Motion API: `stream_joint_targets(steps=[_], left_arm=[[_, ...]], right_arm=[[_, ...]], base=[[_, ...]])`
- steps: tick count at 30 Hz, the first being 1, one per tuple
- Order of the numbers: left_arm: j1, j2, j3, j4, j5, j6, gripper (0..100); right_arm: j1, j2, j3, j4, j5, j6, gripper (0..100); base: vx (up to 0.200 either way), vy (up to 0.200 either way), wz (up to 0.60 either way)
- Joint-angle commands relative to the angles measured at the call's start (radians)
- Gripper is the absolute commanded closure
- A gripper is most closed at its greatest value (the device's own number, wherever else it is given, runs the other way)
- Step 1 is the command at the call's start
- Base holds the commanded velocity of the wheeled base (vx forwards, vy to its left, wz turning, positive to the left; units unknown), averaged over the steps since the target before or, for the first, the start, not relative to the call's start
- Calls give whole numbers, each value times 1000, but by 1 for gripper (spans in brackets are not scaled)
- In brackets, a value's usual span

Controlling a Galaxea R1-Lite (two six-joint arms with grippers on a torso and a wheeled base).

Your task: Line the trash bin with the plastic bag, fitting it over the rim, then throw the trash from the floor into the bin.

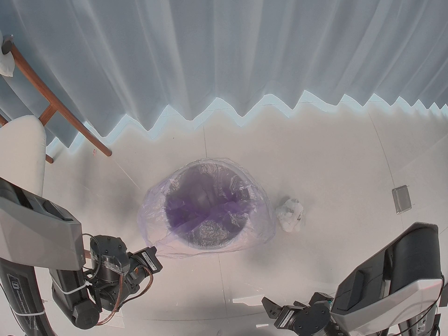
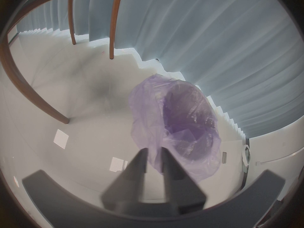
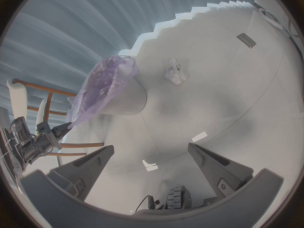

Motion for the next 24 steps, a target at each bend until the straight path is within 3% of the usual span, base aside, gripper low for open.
stream_joint_targets(steps=[1, 7, 20, 24], left_arm=[[-6, 78, 14, -2, 39, -1, 100], [2, 195, -46, -3, 131, -38, 100], [17, 282, -152, 0, 138, -40, 100], [28, 332, -199, 0, 138, 0, 100]], right_arm=[[37, 19, 4, -6, 0, 8, 0], [124, 49, 4, -7, -14, 14, 0], [129, 48, 4, -9, -17, 23, 0], [129, 46, 5, -9, -17, 23, 0]], base=[[0, 0, 0], [0, 0, 0], [0, 0, 0], [0, 0, 0]])
